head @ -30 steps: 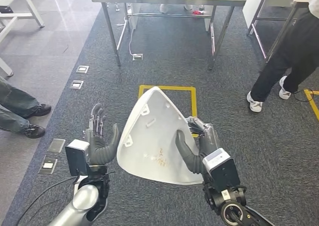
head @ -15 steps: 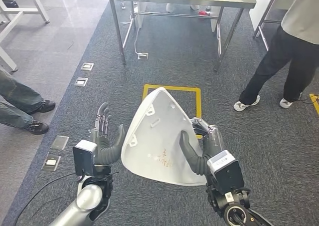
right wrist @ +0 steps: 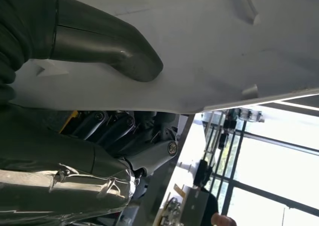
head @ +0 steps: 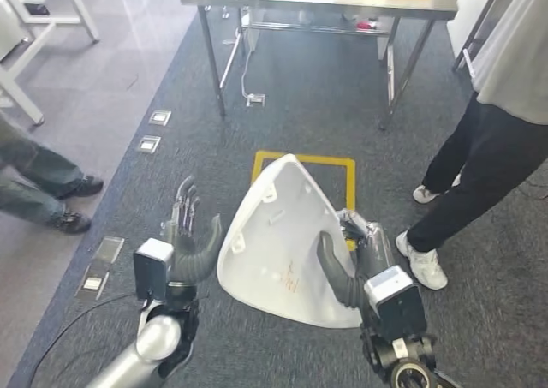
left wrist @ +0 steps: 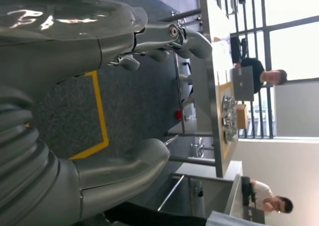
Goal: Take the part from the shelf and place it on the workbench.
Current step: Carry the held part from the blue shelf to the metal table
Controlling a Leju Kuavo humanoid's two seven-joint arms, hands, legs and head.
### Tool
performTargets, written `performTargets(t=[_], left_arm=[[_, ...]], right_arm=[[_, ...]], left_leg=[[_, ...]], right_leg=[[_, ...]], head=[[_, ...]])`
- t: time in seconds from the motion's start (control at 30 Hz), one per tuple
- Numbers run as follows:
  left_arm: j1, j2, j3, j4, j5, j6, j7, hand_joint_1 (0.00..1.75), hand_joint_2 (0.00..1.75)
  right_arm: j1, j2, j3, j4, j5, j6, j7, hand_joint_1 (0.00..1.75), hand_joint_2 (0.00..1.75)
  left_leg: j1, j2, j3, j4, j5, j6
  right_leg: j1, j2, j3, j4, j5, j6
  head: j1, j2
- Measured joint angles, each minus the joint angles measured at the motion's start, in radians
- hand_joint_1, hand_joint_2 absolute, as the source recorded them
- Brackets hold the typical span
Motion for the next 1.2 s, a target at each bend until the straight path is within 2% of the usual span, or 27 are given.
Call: performTargets(t=[0.07, 0.13, 0.2, 0.23, 0.27, 0.3, 0.33, 0.4, 0.43, 0.47, 0.53, 0.57, 0.63, 0.67, 0.73, 0.77, 0.8, 0.83, 0.9, 0.93, 0.97, 1.03, 1.07, 1.1, 1.13, 1.17, 1.2], left_arm=[[-0.001, 0.000, 0.000, 0.000, -0.001, 0.000, 0.000, 0.00, 1.75], [-0.001, 0.001, 0.000, 0.000, 0.000, 0.000, 0.000, 0.00, 1.75], [0.002, 0.002, 0.000, 0.000, 0.000, 0.000, 0.000, 0.00, 1.75], [0.003, 0.002, 0.000, 0.000, 0.001, 0.000, 0.000, 0.00, 1.75], [0.004, 0.003, 0.000, 0.000, 0.001, 0.000, 0.000, 0.00, 1.75], [0.004, 0.003, 0.000, 0.000, 0.001, 0.000, 0.000, 0.00, 1.75], [0.004, 0.003, 0.000, 0.000, 0.001, 0.000, 0.000, 0.00, 1.75], [0.005, 0.003, -0.001, 0.000, 0.001, 0.000, 0.000, 0.00, 1.75], [0.006, 0.004, -0.001, 0.000, 0.001, 0.000, 0.000, 0.00, 1.75], [0.006, 0.004, -0.002, 0.000, 0.001, -0.001, 0.000, 0.00, 1.75], [0.003, 0.003, -0.003, -0.001, 0.001, -0.003, 0.000, 0.00, 1.75], [0.002, 0.002, -0.004, -0.001, 0.001, -0.004, -0.001, 0.00, 1.75], [0.001, 0.001, -0.005, -0.001, 0.001, -0.006, -0.001, 0.00, 1.75], [0.001, 0.001, -0.006, -0.001, 0.001, -0.007, -0.001, 0.00, 1.75], [0.003, 0.001, -0.007, -0.001, 0.001, -0.008, -0.001, 0.00, 1.75], [0.003, 0.001, -0.007, -0.001, 0.001, -0.008, -0.001, 0.00, 1.75], [0.004, 0.001, -0.007, -0.001, 0.001, -0.008, -0.001, 0.00, 1.75], [0.005, 0.001, -0.007, -0.001, 0.001, -0.008, -0.001, 0.00, 1.75], [0.007, 0.001, -0.008, 0.000, 0.002, -0.008, -0.001, 0.00, 1.75], [0.009, 0.001, -0.009, 0.001, 0.002, -0.007, 0.000, 0.00, 1.75], [0.009, 0.001, -0.010, 0.000, 0.001, -0.007, 0.000, 0.00, 1.75], [0.005, 0.000, -0.010, -0.002, 0.001, -0.007, 0.000, 0.00, 1.75], [0.002, -0.001, -0.010, -0.004, 0.000, -0.006, -0.001, 0.00, 1.75], [0.000, -0.001, -0.011, -0.005, 0.000, -0.006, -0.002, 0.00, 1.75], [0.000, -0.001, -0.011, -0.005, -0.001, -0.007, -0.002, 0.00, 1.75], [0.001, 0.000, -0.011, -0.005, -0.001, -0.007, -0.003, 0.00, 1.75], [0.003, 0.000, -0.011, -0.005, 0.000, -0.007, -0.003, 0.00, 1.75]], right_arm=[[0.002, 0.000, -0.001, 0.000, 0.001, 0.000, -0.002, 1.75, 1.75], [0.003, 0.001, -0.001, 0.000, 0.001, 0.001, -0.003, 1.75, 1.75], [0.006, 0.001, -0.001, 0.000, 0.001, 0.002, -0.003, 1.75, 1.75], [0.007, 0.001, -0.001, 0.000, 0.001, 0.002, -0.003, 1.75, 1.75], [0.008, 0.001, -0.001, 0.000, 0.001, 0.002, -0.003, 1.75, 1.75], [0.008, 0.001, -0.001, 0.000, 0.001, 0.003, -0.003, 1.75, 1.75], [0.008, 0.001, -0.001, 0.000, 0.001, 0.003, -0.003, 1.75, 1.75], [0.007, 0.001, -0.001, 0.000, 0.001, 0.003, -0.003, 1.75, 1.75], [0.007, 0.001, -0.001, 0.000, 0.001, 0.004, -0.002, 1.75, 1.75], [0.007, 0.002, -0.001, 0.000, 0.001, 0.005, -0.002, 1.75, 1.75], [0.004, 0.004, -0.003, -0.001, 0.001, 0.006, -0.003, 1.75, 1.75], [0.003, 0.004, -0.004, -0.001, 0.001, 0.006, -0.003, 1.75, 1.75], [0.003, 0.005, -0.005, -0.002, 0.001, 0.006, -0.004, 1.75, 1.75], [0.004, 0.005, -0.006, -0.001, 0.001, 0.006, -0.004, 1.75, 1.75], [0.007, 0.005, -0.007, -0.001, 0.001, 0.006, -0.004, 1.75, 1.75], [0.008, 0.005, -0.007, -0.001, 0.001, 0.006, -0.004, 1.75, 1.75], [0.008, 0.005, -0.007, -0.001, 0.001, 0.006, -0.004, 1.75, 1.75], [0.009, 0.005, -0.007, -0.001, 0.001, 0.006, -0.004, 1.75, 1.75], [0.015, 0.005, -0.007, 0.000, 0.001, 0.005, -0.004, 1.75, 1.75], [0.018, 0.005, -0.007, 0.001, 0.001, 0.005, -0.004, 1.75, 1.75], [0.020, 0.005, -0.008, 0.000, 0.001, 0.005, -0.004, 1.75, 1.75], [0.014, 0.006, -0.009, -0.002, 0.001, 0.004, -0.005, 1.75, 1.75], [0.011, 0.007, -0.009, -0.004, 0.001, 0.003, -0.007, 1.75, 1.75], [0.008, 0.008, -0.009, -0.005, 0.001, 0.002, -0.008, 1.75, 1.75], [0.008, 0.008, -0.010, -0.006, 0.001, 0.001, -0.009, 1.75, 1.75], [0.008, 0.008, -0.009, -0.006, 0.001, 0.001, -0.010, 1.75, 1.75], [0.008, 0.008, -0.009, -0.006, 0.001, 0.000, -0.010, 1.75, 1.75]], left_leg=[[0.001, 0.004, -0.036, 0.070, 0.018, -0.011], [0.004, 0.010, -0.129, 0.207, 0.015, -0.022], [0.005, 0.012, -0.223, 0.307, -0.044, -0.027], [0.005, 0.012, -0.250, 0.315, -0.071, -0.027], [0.005, 0.012, -0.262, 0.294, -0.080, -0.025], [0.004, 0.012, -0.259, 0.245, -0.061, -0.021], [0.003, 0.013, -0.248, 0.178, -0.010, -0.014], [-0.003, 0.015, -0.224, 0.059, 0.116, 0.000], [-0.007, 0.016, -0.214, 0.030, 0.153, 0.005], [-0.008, 0.014, -0.208, 0.020, 0.162, 0.009], [-0.007, 0.010, -0.183, 0.018, 0.140, 0.020], [-0.006, 0.009, -0.167, 0.015, 0.130, 0.028], [-0.005, 0.008, -0.133, 0.013, 0.107, 0.038], [-0.005, 0.008, -0.115, 0.013, 0.092, 0.041], [-0.007, 0.005, -0.074, 0.013, 0.057, 0.044], [-0.007, 0.003, -0.050, 0.013, 0.038, 0.044], [-0.008, 0.001, -0.025, 0.013, 0.019, 0.044], [-0.009, -0.001, 0.002, 0.012, -0.001, 0.044], [-0.013, -0.005, 0.044, 0.013, -0.038, 0.040], [-0.013, -0.008, 0.058, 0.012, -0.054, 0.035], [-0.013, -0.011, 0.068, 0.013, -0.064, 0.029], [-0.012, -0.013, 0.059, 0.043, -0.054, 0.019], [-0.012, -0.009, 0.031, 0.095, -0.028, 0.014], [-0.012, -0.006, -0.013, 0.163, -0.003, 0.008], [-0.010, -0.001, -0.067, 0.236, 0.009, 0.002], [-0.006, 0.003, -0.120, 0.296, 0.004, -0.005], [-0.002, 0.005, -0.165, 0.328, -0.028, -0.010]], right_leg=[[-0.004, 0.000, 0.020, -0.009, -0.006, -0.012], [-0.005, 0.000, 0.048, -0.020, -0.021, -0.021], [-0.005, 0.000, 0.079, -0.025, -0.043, -0.025], [-0.004, 0.001, 0.096, -0.026, -0.056, -0.026], [-0.004, 0.002, 0.114, -0.026, -0.070, -0.026], [-0.003, 0.003, 0.135, -0.026, -0.085, -0.025], [-0.002, 0.003, 0.152, -0.027, -0.101, -0.024], [0.002, 0.004, 0.183, -0.027, -0.134, -0.018], [0.005, 0.004, 0.194, -0.032, -0.150, -0.014], [0.007, 0.005, 0.211, -0.035, -0.157, -0.008], [0.006, 0.003, 0.219, -0.011, -0.150, 0.002], [0.004, 0.003, 0.204, 0.032, -0.139, 0.007], [0.002, 0.002, 0.126, 0.160, -0.146, 0.013], [0.002, 0.002, 0.079, 0.221, -0.172, 0.015], [0.003, 0.002, -0.007, 0.284, -0.260, 0.015], [0.004, 0.002, -0.035, 0.277, -0.297, 0.015], [0.005, 0.002, -0.052, 0.247, -0.307, 0.012], [0.008, 0.003, -0.063, 0.198, -0.271, 0.006], [0.016, 0.007, -0.074, 0.094, -0.090, -0.011], [0.020, 0.009, -0.070, 0.062, -0.012, -0.019], [0.024, 0.010, -0.063, 0.046, 0.030, -0.025], [0.024, 0.010, -0.037, 0.036, 0.021, -0.034], [0.021, 0.010, -0.021, 0.024, 0.014, -0.038], [0.016, 0.010, 0.000, 0.010, 0.008, -0.041], [0.012, 0.010, 0.024, -0.005, -0.001, -0.043], [0.009, 0.009, 0.047, -0.019, -0.011, -0.044], [0.006, 0.010, 0.068, -0.028, -0.023, -0.043]], head=[[-0.011, 0.000], [-0.026, 0.000], [-0.040, 0.000], [-0.044, 0.000], [-0.049, 0.000], [-0.054, 0.000], [-0.059, 0.000], [-0.066, 0.000], [-0.067, 0.000], [-0.067, 0.000], [-0.061, 0.000], [-0.058, 0.000], [-0.046, 0.000], [-0.041, 0.000], [-0.030, 0.000], [-0.025, 0.000], [-0.020, 0.000], [-0.015, 0.000], [-0.008, 0.000], [-0.008, 0.000], [-0.009, 0.000], [-0.008, 0.000], [-0.008, 0.000], [-0.011, 0.000], [-0.016, 0.000], [-0.022, 0.000], [-0.028, 0.000]])
